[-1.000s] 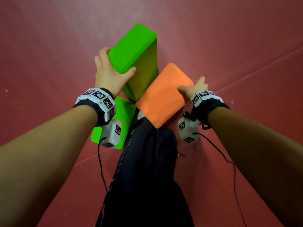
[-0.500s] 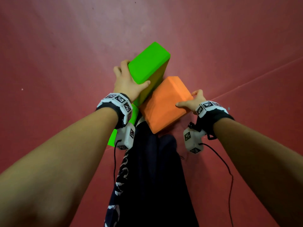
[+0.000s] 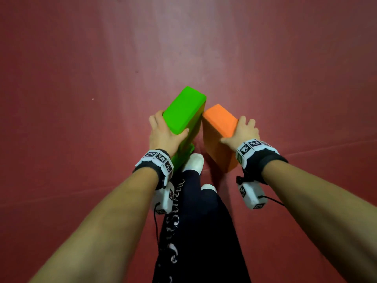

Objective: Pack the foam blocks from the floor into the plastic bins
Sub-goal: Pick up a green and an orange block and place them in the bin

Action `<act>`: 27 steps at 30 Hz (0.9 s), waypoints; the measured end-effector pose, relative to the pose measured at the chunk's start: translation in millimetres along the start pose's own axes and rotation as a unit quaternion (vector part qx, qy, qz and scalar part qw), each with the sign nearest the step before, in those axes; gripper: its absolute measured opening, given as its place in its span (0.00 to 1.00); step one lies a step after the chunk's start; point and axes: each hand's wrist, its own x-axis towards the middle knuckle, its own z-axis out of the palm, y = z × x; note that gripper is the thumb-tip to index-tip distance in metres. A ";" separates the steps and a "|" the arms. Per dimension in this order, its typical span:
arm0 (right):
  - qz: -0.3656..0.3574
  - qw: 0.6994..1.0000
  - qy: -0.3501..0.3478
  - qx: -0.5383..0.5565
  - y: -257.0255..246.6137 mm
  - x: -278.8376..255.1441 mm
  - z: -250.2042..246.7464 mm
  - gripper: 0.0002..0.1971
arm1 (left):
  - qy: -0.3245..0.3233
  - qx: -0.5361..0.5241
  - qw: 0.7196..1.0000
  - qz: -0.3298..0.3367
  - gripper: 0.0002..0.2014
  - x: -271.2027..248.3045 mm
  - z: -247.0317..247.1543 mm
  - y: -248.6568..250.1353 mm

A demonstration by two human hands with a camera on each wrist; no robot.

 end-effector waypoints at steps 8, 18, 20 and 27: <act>-0.138 0.988 0.014 -0.064 -99.2 -75.5 11.3 0.42 | 0.131 -0.080 0.980 -0.125 0.40 -61.1 -89.3 -82.1; -0.270 0.941 -0.030 -0.202 -236.3 -203.1 145.1 0.39 | 0.258 -0.180 0.895 -0.316 0.39 -197.6 -143.1 -257.7; -0.298 0.923 -0.042 -0.241 -255.8 -233.5 189.1 0.38 | 0.265 -0.191 0.879 -0.347 0.39 -226.0 -144.4 -303.4; -0.346 0.871 -0.066 -0.342 -311.3 -319.9 334.7 0.39 | 0.295 -0.253 0.797 -0.463 0.39 -302.6 -142.8 -440.4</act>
